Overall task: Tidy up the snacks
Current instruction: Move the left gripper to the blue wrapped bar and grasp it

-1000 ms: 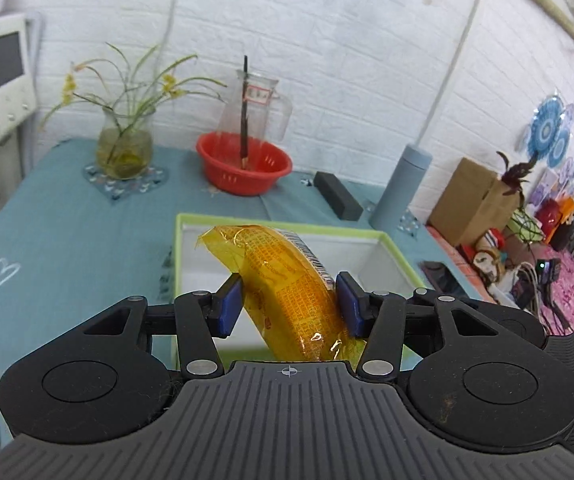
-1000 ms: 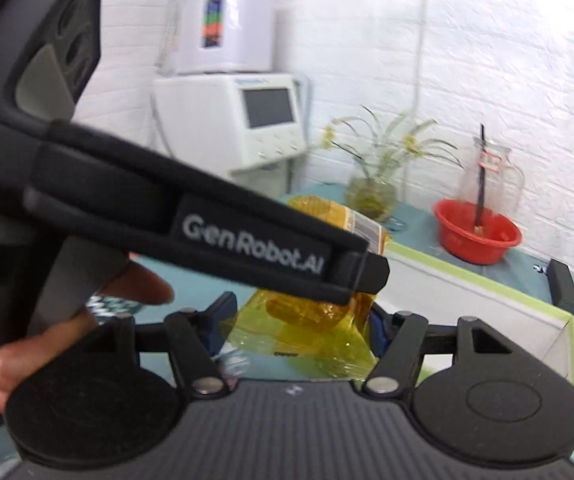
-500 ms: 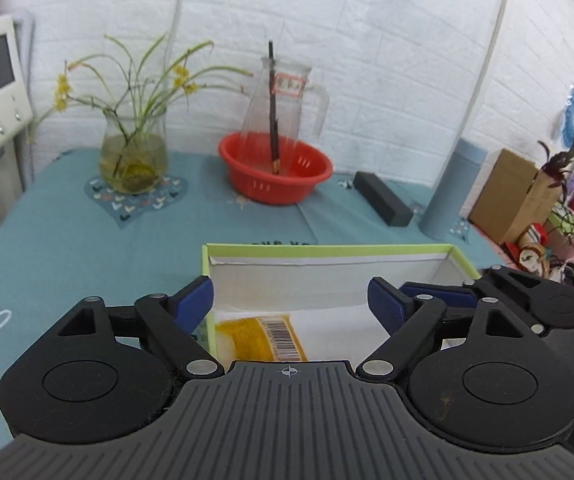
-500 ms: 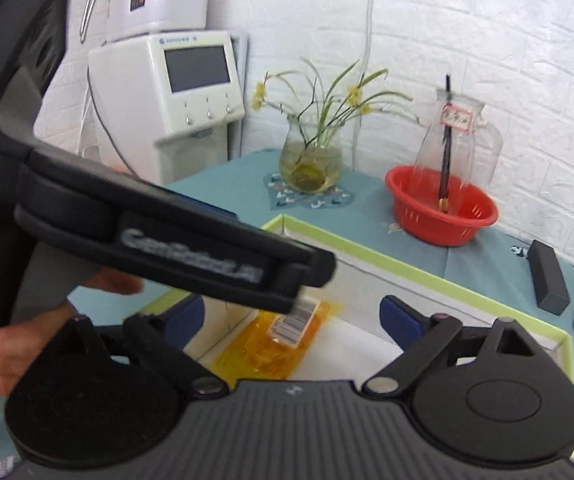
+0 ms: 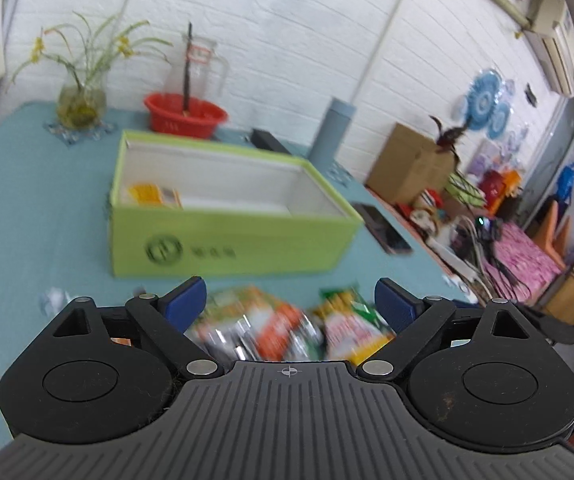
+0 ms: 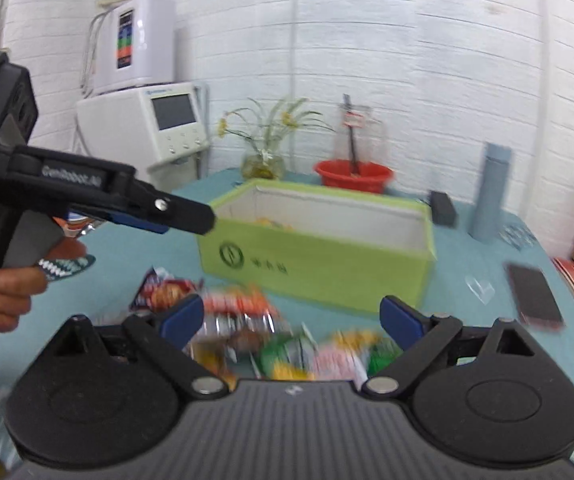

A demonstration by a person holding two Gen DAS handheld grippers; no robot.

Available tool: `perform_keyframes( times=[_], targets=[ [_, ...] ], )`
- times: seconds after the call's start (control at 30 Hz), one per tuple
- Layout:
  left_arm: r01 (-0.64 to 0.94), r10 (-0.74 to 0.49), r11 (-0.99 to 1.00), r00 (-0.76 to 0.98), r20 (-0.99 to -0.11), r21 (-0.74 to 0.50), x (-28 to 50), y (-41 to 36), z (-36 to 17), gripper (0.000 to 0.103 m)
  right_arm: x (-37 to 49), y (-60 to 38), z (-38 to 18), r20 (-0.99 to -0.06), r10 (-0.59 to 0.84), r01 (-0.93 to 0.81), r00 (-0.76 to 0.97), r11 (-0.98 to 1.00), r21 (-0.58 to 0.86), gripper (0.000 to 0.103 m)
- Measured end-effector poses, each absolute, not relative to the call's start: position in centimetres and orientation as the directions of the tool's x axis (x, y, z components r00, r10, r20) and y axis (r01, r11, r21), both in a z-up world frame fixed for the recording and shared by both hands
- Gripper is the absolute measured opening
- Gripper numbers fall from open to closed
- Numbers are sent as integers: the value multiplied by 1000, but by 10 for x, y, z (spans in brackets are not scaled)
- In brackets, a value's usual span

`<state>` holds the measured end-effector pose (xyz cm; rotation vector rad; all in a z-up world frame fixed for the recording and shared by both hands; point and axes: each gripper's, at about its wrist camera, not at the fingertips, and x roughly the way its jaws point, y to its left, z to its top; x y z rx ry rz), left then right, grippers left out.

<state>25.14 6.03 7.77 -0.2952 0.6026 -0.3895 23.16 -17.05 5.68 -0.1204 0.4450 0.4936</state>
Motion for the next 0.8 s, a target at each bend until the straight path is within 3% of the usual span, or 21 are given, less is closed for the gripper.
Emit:
perform_keyframes(
  times=[0.17,0.33,0.5,0.63,0.8],
  targets=[
    [235,-444,878,724,-528,-417,210,49,56,79,177,-207,19,-482,422,-385,768,905,178,94],
    [145,-372,905,724,-581,-399,164,66,43,79,136,-191,6,-481,543,-472,688,839,270,94],
    [126,-409,886,665,-625,-445,148,79,25,77,124,-140,-3,-506,633,-612,586,755,235,93],
    [130,-455,865,612,-647,-484,150,77,9,73,124,-110,-15,-541,572,-628,616,772,99,87],
    [138,-476,857,583,-658,-496,153,69,-3,62,134,-93,-29,-581,531,-623,617,780,51,82]
  ],
)
